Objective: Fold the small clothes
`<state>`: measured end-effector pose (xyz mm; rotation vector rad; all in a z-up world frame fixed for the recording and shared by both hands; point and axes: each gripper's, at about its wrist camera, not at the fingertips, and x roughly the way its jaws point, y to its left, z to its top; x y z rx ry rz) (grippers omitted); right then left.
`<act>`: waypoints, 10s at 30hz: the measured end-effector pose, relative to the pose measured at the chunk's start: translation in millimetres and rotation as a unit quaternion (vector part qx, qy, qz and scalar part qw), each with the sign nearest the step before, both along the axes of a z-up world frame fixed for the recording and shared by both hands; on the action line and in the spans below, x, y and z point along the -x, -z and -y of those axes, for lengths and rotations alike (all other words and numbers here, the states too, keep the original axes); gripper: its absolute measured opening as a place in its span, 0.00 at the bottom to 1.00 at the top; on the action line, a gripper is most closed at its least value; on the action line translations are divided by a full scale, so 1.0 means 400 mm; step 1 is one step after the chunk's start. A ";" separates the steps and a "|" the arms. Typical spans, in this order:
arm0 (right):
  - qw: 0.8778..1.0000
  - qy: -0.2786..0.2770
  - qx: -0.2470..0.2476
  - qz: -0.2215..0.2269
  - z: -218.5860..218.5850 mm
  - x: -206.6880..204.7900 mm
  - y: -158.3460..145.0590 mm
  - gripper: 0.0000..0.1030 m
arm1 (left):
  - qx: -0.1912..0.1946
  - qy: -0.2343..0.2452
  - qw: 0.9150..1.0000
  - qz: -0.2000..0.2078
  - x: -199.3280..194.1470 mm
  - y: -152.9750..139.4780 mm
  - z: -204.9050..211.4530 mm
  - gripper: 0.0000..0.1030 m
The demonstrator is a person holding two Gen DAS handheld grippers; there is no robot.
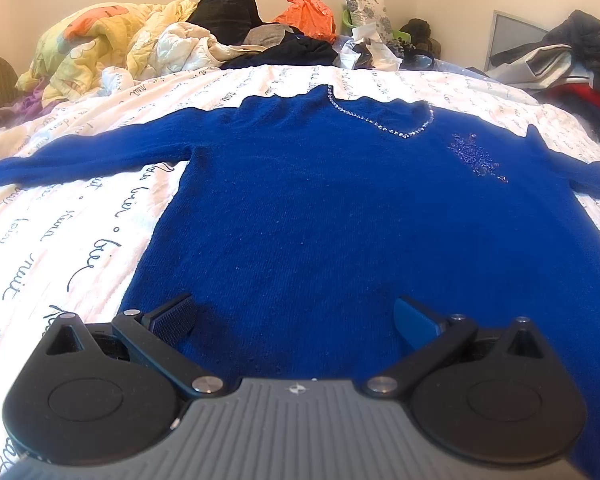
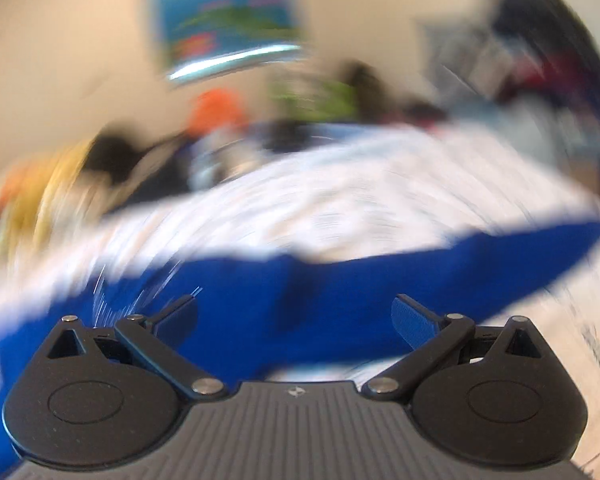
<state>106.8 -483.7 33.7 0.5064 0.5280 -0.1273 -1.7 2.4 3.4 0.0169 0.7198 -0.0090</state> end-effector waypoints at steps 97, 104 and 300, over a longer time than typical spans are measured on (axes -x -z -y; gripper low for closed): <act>0.966 -0.220 0.104 -0.085 -0.429 -0.231 0.109 0.77 | -0.027 -0.045 0.998 0.016 -0.378 -0.097 -0.183 0.41; 0.962 -0.236 0.135 -0.037 -0.411 -0.187 0.132 0.77 | -0.004 0.006 0.999 -0.050 -0.428 -0.024 -0.225 0.28; 0.881 -0.331 -0.281 -0.189 -0.620 -0.402 0.179 0.54 | 0.143 0.057 0.983 0.102 -0.261 -0.016 -0.052 1.00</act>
